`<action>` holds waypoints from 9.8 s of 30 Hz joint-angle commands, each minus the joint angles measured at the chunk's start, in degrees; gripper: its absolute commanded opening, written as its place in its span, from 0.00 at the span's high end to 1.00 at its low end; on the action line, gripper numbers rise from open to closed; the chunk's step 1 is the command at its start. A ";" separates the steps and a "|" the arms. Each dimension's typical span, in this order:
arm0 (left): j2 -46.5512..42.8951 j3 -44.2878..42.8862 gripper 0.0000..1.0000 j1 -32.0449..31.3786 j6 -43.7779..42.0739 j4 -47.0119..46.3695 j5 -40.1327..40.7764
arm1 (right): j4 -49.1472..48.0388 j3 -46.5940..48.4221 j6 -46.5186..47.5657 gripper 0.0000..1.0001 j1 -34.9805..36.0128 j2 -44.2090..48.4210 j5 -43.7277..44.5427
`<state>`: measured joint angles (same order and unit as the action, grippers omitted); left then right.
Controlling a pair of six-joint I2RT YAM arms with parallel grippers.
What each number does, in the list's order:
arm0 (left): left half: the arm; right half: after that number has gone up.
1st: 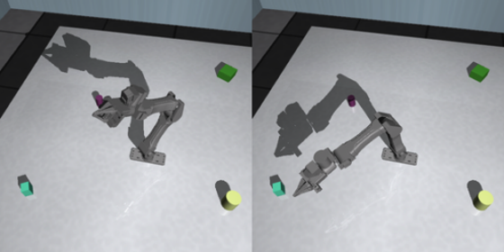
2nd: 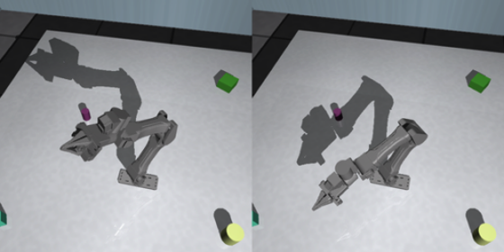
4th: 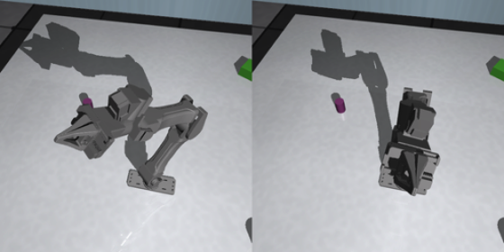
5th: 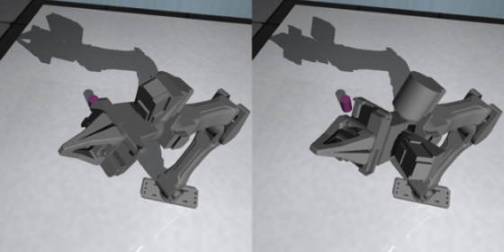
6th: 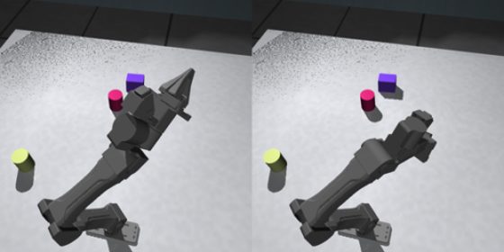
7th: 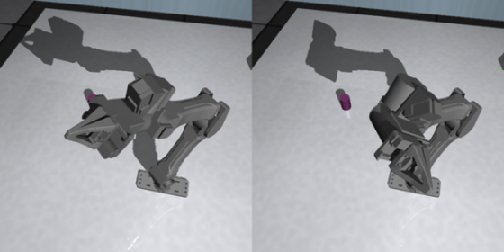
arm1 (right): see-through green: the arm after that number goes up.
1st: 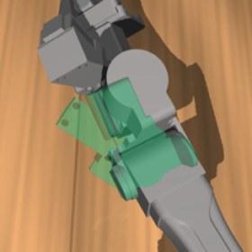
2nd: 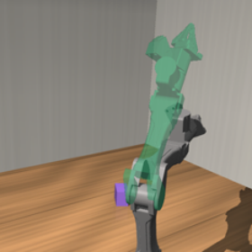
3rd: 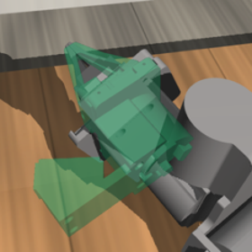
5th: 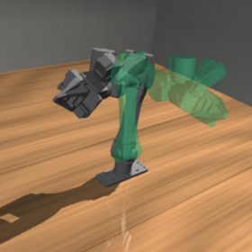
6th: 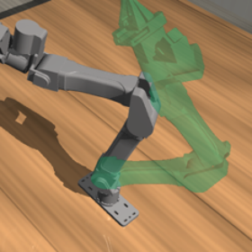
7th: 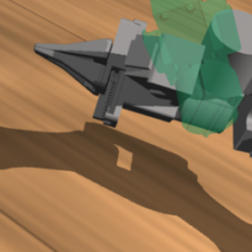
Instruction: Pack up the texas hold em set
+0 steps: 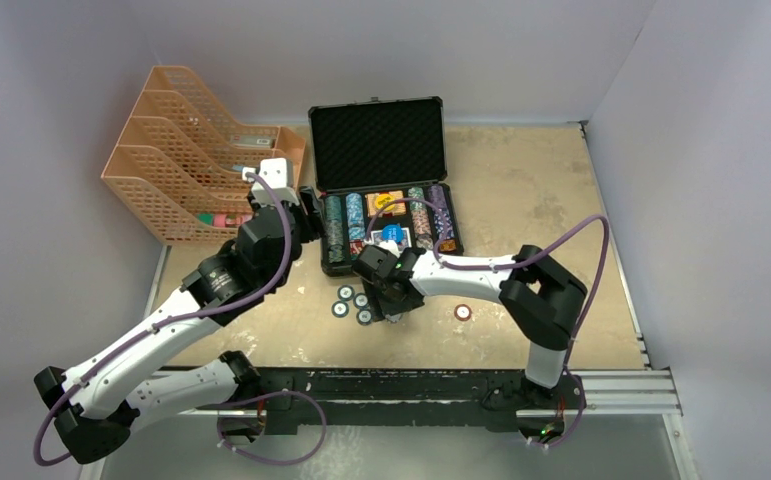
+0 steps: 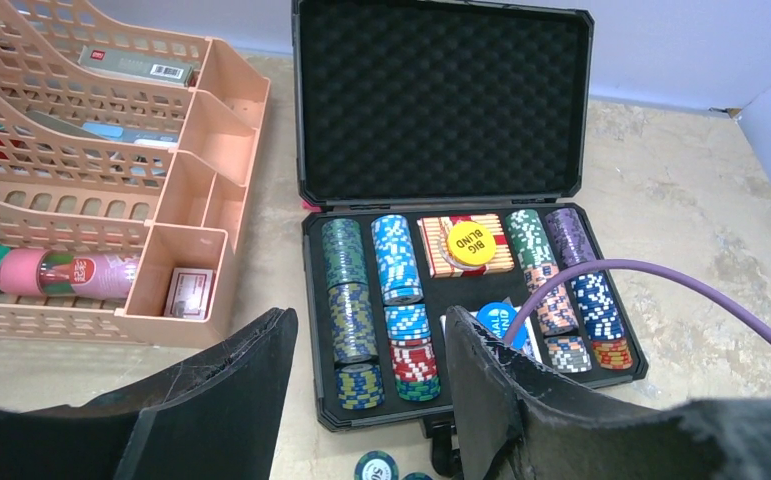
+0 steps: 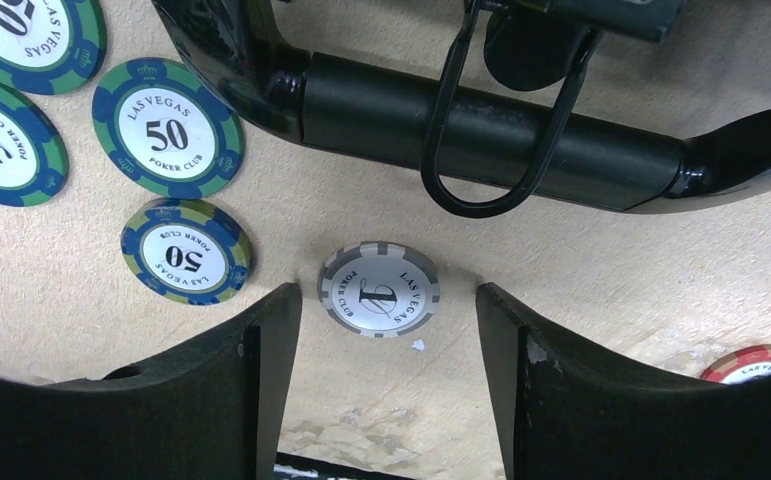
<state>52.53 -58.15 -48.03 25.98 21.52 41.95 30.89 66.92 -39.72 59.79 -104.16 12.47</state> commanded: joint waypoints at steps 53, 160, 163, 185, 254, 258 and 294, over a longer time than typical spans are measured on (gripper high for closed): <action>16.84 12.68 0.39 0.01 12.86 -41.76 -39.81 | -25.39 -11.94 -19.26 0.61 -27.70 37.52 -17.86; 60.60 -38.08 0.65 -4.35 -39.55 9.02 -37.57 | -26.92 -27.00 -0.51 0.28 -65.50 39.93 -39.42; 59.29 -36.87 0.64 -4.32 -39.22 8.43 -38.01 | -26.97 -27.16 -0.44 0.28 -65.50 40.00 -39.54; 44.59 -21.48 0.81 -1.28 -21.48 -7.41 -33.38 | -28.84 -29.30 8.11 0.28 -65.46 41.05 -41.09; -7.94 4.00 0.46 -1.05 -6.72 -9.30 8.51 | -5.47 8.26 -1.92 0.71 7.34 -5.63 5.94; -7.53 3.57 0.44 -1.09 -4.79 -8.17 8.61 | -9.08 6.85 -1.79 0.71 7.15 0.50 8.44; 9.84 16.45 0.49 -1.18 4.28 -47.30 -27.44 | -36.58 -4.35 -21.77 0.61 -20.30 30.39 -18.41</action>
<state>60.86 -41.10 -49.19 30.68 -17.21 13.61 -2.28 60.53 -59.61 39.70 -76.31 -4.08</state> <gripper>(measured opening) 0.564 0.430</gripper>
